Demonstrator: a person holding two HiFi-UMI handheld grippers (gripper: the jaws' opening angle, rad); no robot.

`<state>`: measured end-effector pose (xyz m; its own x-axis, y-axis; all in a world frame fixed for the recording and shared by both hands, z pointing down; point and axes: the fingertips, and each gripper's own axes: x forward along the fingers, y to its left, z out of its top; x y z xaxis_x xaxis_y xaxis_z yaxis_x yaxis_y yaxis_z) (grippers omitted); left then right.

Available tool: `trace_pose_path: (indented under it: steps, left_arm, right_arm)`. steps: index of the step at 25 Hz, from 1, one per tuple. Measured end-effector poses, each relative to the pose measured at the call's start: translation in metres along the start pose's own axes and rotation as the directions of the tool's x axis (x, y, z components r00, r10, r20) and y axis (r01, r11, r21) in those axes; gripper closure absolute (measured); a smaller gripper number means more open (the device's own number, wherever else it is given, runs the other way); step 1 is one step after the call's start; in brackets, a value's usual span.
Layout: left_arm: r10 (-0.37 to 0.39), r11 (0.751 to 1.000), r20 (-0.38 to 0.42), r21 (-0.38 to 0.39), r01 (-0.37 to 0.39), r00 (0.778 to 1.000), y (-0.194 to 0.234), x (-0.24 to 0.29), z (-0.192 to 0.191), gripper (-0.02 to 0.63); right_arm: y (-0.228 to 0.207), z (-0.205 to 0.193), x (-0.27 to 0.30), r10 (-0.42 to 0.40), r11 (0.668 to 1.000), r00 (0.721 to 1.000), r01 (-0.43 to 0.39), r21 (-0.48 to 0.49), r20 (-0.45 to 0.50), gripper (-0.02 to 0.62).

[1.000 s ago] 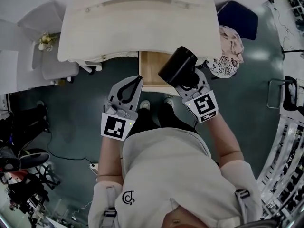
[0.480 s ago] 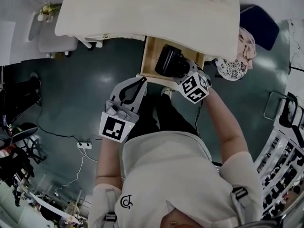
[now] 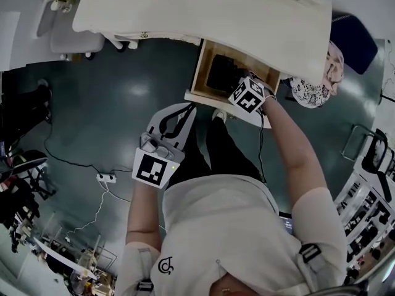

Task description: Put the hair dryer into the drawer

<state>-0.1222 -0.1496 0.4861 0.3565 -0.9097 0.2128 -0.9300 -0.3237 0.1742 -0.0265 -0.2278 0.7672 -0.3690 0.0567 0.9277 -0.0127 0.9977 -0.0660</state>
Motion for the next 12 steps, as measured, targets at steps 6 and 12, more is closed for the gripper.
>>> trace_pose_path:
  steps: [6, 12]
  left_arm:
    - [-0.026, 0.999, -0.051, 0.041, 0.028, 0.998, 0.007, 0.000, -0.014, 0.592]
    - [-0.011, 1.000, -0.019, -0.013, 0.010, 1.000, 0.014, 0.005, -0.015, 0.592]
  right_arm:
    - [-0.001, -0.010, 0.026, 0.018, 1.000, 0.997, -0.018, -0.003, -0.080, 0.345]
    - [-0.001, -0.010, 0.035, 0.014, 0.999, 0.993, -0.017, -0.030, -0.114, 0.337]
